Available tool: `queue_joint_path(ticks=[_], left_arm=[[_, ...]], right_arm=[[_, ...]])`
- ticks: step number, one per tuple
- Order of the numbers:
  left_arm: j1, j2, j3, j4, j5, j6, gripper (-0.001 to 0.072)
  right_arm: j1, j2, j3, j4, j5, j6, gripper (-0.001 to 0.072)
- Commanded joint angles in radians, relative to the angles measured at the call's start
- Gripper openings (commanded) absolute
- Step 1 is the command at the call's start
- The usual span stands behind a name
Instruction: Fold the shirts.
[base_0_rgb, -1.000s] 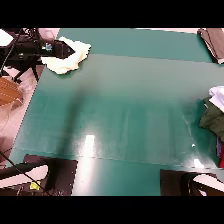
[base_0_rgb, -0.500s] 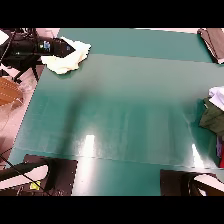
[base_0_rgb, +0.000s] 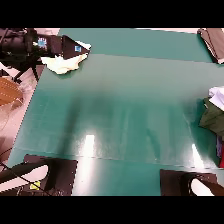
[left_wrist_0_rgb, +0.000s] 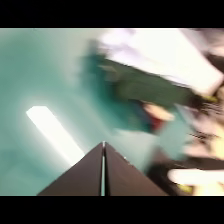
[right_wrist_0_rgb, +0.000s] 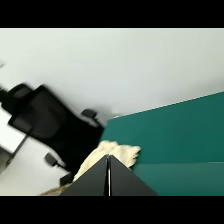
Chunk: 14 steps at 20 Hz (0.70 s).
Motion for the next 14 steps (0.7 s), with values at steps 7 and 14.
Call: queue_joint_path(ticks=[7,14], left_arm=[[0.001,0.016,0.0,-0.159,-0.128,-0.079,0.0025],[0.001,0.016,0.0,-0.159,-0.129,-0.079,0.0025]], right_arm=[[0.478,0.015,-0.222,-0.102,-0.044,-0.142,0.0019],[0.45,0.065,-0.222,-0.106,-0.036,-0.142,0.0018]])
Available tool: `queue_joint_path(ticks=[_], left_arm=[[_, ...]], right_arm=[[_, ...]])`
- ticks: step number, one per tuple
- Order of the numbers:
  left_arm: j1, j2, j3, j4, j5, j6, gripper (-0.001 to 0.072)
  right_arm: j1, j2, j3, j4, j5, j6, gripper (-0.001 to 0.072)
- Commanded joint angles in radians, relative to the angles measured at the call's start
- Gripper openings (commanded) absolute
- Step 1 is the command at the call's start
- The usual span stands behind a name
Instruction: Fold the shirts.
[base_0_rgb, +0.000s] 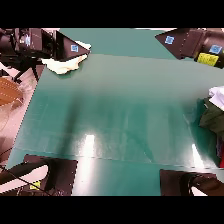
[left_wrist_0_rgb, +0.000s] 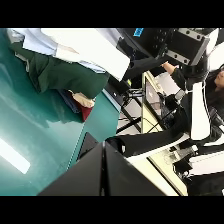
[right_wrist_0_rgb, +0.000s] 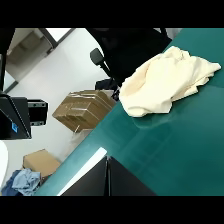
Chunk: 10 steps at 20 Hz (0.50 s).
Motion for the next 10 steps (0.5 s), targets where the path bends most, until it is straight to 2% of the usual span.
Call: queue_joint_path(ticks=[1,10], left_arm=[[0.001,0.001,0.0,-0.003,-0.002,-0.004,0.0026],[0.001,0.001,0.0,-0.004,0.0,-0.004,0.0025]], right_arm=[[-0.002,0.025,-0.003,-0.003,0.003,-0.002,0.0019],[-0.002,0.083,-0.003,-0.003,0.003,-0.002,0.0019]])
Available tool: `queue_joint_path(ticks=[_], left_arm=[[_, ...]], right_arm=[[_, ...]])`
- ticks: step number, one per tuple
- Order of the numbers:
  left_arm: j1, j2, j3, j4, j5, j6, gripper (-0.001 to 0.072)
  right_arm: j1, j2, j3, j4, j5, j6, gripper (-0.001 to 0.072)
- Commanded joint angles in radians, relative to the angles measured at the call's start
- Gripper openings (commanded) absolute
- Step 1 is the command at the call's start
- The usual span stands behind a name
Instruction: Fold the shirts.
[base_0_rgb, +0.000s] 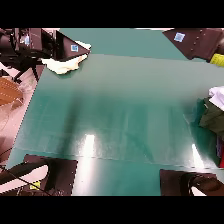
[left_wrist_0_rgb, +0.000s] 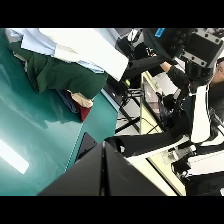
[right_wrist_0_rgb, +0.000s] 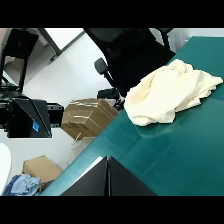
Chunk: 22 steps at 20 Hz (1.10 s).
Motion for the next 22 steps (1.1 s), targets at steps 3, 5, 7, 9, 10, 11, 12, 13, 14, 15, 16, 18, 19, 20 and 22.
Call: queue_joint_path(ticks=[3,5,7,9,10,11,12,13,14,15,16,18,19,20,22], left_arm=[[0.001,0.001,0.0,0.0,0.001,0.0,0.0025],[0.001,0.001,0.0,0.0,0.001,0.0,0.0026],[0.001,0.001,0.0,0.0,0.001,0.0,0.0026],[0.001,0.001,0.0,0.0,0.001,0.0,0.0026],[0.001,0.001,0.0,0.0,0.001,0.0,0.0026],[0.001,0.0,0.0,0.0,0.001,0.0,0.0026],[0.001,0.001,0.0,0.0,0.001,0.0,0.0026],[0.001,0.001,0.0,0.0,0.001,0.0,0.0026],[0.001,0.001,0.0,0.0,0.001,0.0,0.0026],[0.001,0.001,0.0,0.0,0.001,0.0,0.0025],[0.001,0.001,0.0,0.0,0.001,0.0,0.0025],[0.001,0.001,0.0,0.0,0.001,0.0,0.0026],[0.001,0.001,0.0,0.0,0.001,0.0,0.0026],[0.001,0.001,0.0,0.0,0.001,0.0,0.0026],[0.001,0.001,0.0,0.0,0.001,0.0,0.0025]], right_arm=[[0.0,0.039,0.0,0.0,0.0,0.0,0.0019],[0.0,0.047,0.0,0.002,0.0,0.001,0.0018],[0.009,0.047,0.0,0.005,0.0,0.004,0.0019],[0.023,0.047,0.0,0.001,0.0,0.004,0.0019],[0.023,0.047,0.0,0.002,0.0,0.004,0.0019],[0.022,0.047,0.0,0.002,0.0,0.004,0.0019],[0.022,0.047,0.0,0.002,0.0,0.004,0.0019],[0.022,0.047,0.0,0.002,0.0,0.004,0.0019],[0.022,0.047,0.0,0.002,0.0,0.004,0.0018],[0.022,0.047,0.0,0.002,0.0,0.004,0.0019],[0.022,0.047,0.0,0.002,0.0,0.004,0.0019],[0.022,0.047,0.0,0.001,0.0,0.004,0.0018],[0.022,0.047,0.0,0.002,0.0,0.004,0.0019],[0.022,0.047,0.0,0.002,0.0,0.004,0.0018],[0.022,0.047,0.0,0.002,0.0,0.004,0.0019]])
